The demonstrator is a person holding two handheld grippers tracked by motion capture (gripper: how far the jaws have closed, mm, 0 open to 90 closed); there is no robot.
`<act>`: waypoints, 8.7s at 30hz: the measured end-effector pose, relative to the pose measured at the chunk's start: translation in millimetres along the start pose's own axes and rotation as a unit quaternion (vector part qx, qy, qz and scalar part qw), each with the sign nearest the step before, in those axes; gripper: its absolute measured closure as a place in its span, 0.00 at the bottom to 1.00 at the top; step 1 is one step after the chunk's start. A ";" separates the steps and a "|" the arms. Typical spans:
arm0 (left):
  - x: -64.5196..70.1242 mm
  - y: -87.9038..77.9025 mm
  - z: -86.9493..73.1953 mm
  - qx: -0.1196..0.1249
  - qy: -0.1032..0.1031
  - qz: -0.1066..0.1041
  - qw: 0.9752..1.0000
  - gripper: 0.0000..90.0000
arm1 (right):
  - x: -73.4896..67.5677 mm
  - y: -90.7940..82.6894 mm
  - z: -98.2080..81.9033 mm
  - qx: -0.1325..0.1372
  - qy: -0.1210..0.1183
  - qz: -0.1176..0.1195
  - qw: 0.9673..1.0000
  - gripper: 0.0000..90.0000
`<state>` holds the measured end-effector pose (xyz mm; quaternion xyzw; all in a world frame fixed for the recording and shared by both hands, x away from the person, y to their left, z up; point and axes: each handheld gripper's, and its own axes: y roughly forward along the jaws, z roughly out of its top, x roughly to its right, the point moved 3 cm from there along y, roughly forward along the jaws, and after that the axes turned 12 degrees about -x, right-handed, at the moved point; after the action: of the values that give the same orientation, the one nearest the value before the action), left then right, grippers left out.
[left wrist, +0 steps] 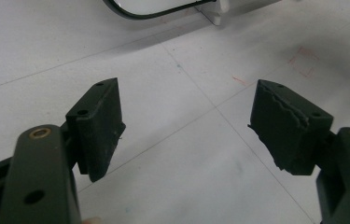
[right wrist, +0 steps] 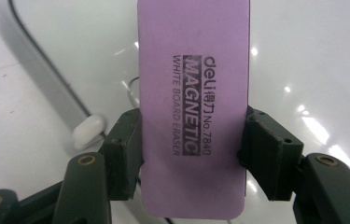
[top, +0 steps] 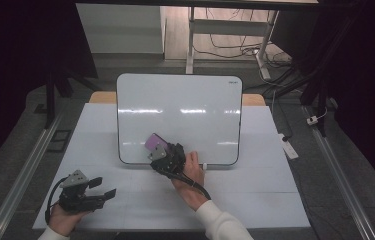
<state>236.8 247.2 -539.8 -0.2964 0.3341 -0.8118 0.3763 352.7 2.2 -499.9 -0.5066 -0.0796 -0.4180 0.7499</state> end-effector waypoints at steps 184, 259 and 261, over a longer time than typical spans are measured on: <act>-4.8 -2.6 -0.4 0.006 -0.009 0.003 1.000 0.28 | 13.9 -1.6 -54.2 0.013 -0.132 -0.017 0.991 0.46; 104.0 42.4 127.6 0.094 0.040 -0.155 0.983 0.33 | 21.8 -64.1 -99.2 0.191 0.183 0.195 0.944 0.46; 106.8 45.2 130.4 0.095 0.043 -0.160 0.982 0.37 | 21.0 -64.2 -98.8 0.193 0.185 0.196 0.944 0.46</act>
<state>293.2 96.8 -471.5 -0.2741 0.2198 -0.9013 0.2535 290.6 -99.7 -490.8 -0.2715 0.0821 -0.3260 0.9018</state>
